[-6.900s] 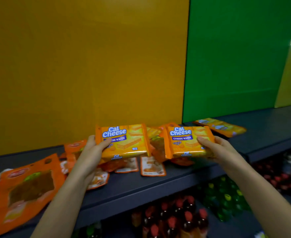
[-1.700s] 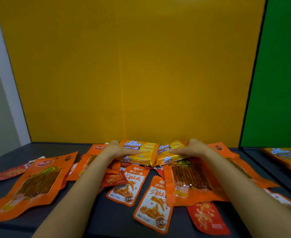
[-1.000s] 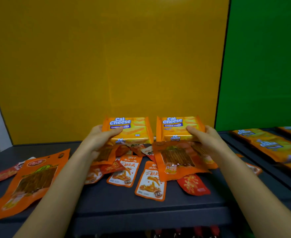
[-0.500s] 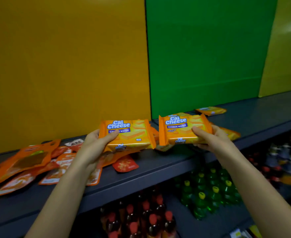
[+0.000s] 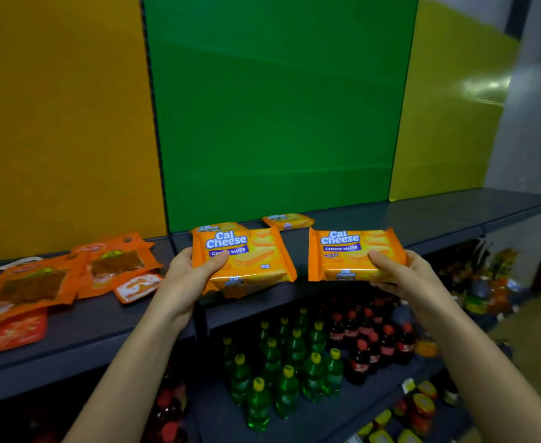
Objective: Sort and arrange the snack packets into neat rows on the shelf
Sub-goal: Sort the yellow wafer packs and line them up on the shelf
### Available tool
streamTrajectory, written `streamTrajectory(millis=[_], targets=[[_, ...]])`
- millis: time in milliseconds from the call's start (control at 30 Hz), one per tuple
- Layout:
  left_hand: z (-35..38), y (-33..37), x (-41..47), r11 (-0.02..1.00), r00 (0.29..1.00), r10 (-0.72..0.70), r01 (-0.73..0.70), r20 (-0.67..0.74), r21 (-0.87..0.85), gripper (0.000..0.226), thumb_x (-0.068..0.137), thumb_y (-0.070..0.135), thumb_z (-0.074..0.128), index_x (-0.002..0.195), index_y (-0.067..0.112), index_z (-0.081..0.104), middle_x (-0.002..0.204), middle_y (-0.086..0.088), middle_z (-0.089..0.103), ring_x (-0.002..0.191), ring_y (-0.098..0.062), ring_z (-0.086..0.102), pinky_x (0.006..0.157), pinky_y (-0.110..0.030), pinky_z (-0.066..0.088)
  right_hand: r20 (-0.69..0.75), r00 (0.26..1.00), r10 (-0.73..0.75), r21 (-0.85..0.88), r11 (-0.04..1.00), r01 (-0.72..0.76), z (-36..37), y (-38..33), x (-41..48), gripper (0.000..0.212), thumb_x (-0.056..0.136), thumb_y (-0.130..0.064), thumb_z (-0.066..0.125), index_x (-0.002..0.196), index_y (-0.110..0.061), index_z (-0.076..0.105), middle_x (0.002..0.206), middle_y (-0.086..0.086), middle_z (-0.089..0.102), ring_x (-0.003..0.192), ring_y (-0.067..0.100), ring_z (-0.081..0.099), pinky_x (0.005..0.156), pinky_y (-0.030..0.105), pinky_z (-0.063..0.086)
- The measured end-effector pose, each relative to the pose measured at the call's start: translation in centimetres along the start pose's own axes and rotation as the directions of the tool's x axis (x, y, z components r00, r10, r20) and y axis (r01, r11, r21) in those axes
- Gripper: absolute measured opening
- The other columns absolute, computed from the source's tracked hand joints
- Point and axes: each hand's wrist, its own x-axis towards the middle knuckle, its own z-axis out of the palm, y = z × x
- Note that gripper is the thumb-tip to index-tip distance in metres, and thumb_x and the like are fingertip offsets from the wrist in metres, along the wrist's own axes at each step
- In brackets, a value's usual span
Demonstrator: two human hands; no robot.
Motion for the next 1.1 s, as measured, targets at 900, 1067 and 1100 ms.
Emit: streamTrajectory(millis=[900,1067,1100], targets=[[21.4,-6.6,11.2,0.969,0.981,0.012,0.036,-0.192,0.246,0.031,0.083,0.019,0.067,0.107,0.014,0.049,0.108,-0.006,0.062,0.095,-0.022,0.061,0.087,-0.035,0.051,0.208,0.978,-0.026,0.061,0.998,0.014,-8.1,2.7,20.4,0.042,0.086,-0.022,0.063,0.121,-0.003,0.049,0.094,0.009,0.063,0.067,0.019,0.061,0.043,0.011,0.049],[21.8,-7.7,14.6,0.939,0.957,-0.063,0.153,-0.284,0.308,0.041,0.082,0.022,0.068,0.116,0.003,0.051,0.113,-0.009,0.063,0.1,-0.027,0.063,0.088,-0.039,0.052,0.311,0.95,0.01,0.037,0.999,-0.023,-7.3,3.6,22.6,0.032,0.086,-0.023,0.063,0.113,-0.009,0.05,0.091,0.007,0.064,0.065,0.016,0.062,0.047,0.012,0.05],[21.7,-7.9,15.4,0.928,0.953,-0.086,0.183,-0.29,0.326,0.043,0.082,0.023,0.068,0.116,0.003,0.052,0.115,-0.011,0.063,0.099,-0.028,0.064,0.085,-0.04,0.055,0.335,0.942,0.017,0.034,0.999,-0.03,-7.1,3.8,22.8,0.031,0.086,-0.022,0.063,0.111,-0.01,0.051,0.09,0.007,0.064,0.064,0.016,0.062,0.047,0.013,0.051]])
